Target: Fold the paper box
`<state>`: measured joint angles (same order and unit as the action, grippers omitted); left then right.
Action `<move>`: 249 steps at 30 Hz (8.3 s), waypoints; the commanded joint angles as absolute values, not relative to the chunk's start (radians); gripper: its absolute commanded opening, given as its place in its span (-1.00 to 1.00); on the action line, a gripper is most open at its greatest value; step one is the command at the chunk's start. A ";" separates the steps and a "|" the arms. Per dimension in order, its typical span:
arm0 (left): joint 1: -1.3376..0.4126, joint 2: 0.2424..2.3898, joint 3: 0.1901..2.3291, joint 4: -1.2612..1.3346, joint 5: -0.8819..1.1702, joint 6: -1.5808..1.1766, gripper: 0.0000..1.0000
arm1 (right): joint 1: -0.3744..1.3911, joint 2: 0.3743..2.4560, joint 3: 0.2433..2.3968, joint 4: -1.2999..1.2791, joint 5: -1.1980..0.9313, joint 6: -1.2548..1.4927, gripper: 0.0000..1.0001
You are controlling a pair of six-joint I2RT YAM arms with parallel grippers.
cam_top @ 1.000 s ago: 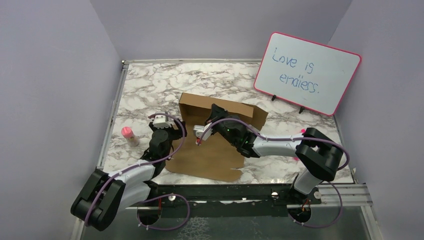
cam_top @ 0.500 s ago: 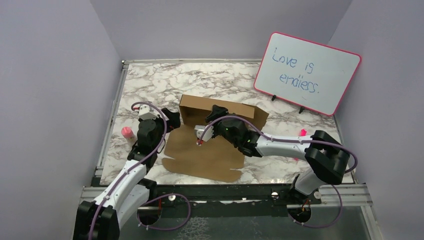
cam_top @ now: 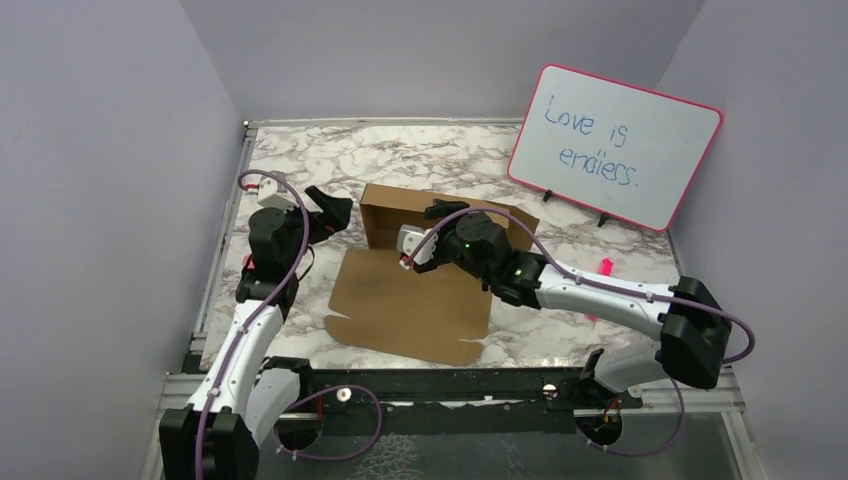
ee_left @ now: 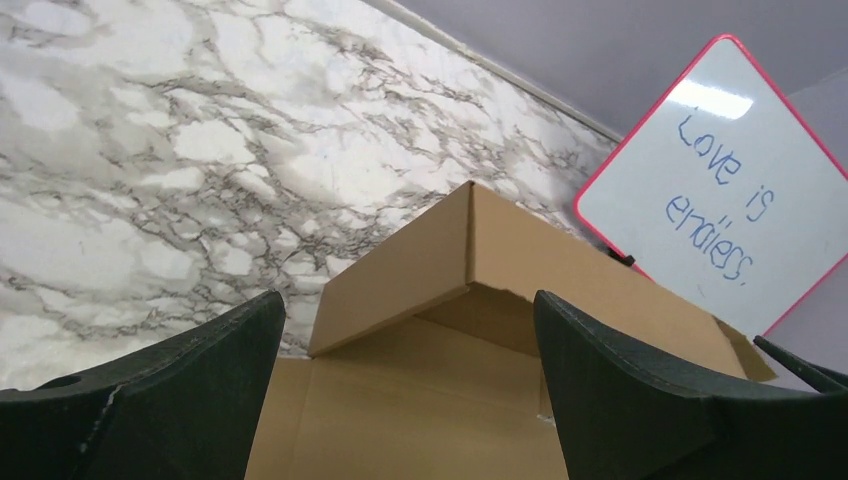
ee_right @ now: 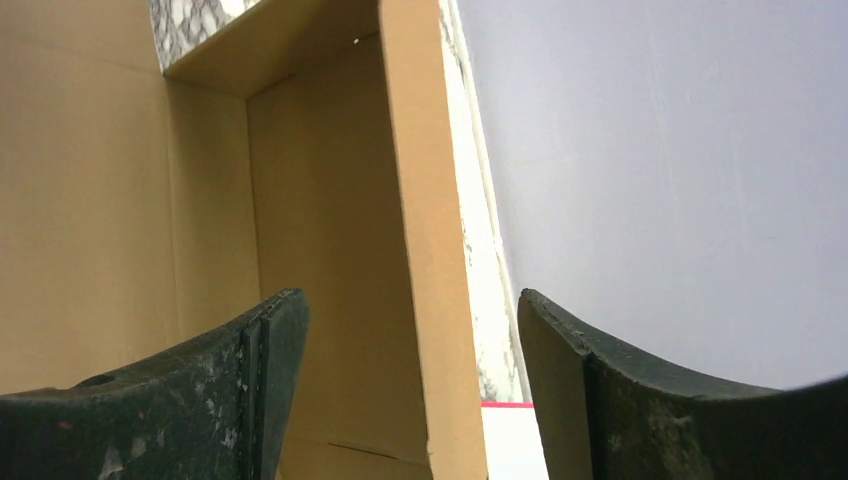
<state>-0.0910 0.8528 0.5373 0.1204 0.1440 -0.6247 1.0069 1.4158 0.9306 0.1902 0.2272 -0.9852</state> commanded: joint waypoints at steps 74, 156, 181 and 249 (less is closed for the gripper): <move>-0.078 0.984 0.687 -0.022 0.382 -0.599 0.21 | 0.531 1.589 1.075 0.202 -0.360 0.545 -0.20; -0.052 0.959 0.741 -0.152 0.108 -0.533 0.14 | 0.482 1.553 1.100 0.194 -0.256 0.475 0.22; -0.267 1.484 1.321 -0.305 0.299 -0.223 0.57 | 0.376 1.758 0.767 0.651 -0.231 0.609 0.30; -0.301 1.549 1.203 -0.233 0.386 -0.226 0.47 | 0.540 2.026 0.725 1.087 0.011 0.591 -0.09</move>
<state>-0.2970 1.5414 1.2148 -0.2260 0.3672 -0.2241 0.5373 1.9827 0.6888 1.0275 0.0330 0.5465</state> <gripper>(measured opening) 0.736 0.480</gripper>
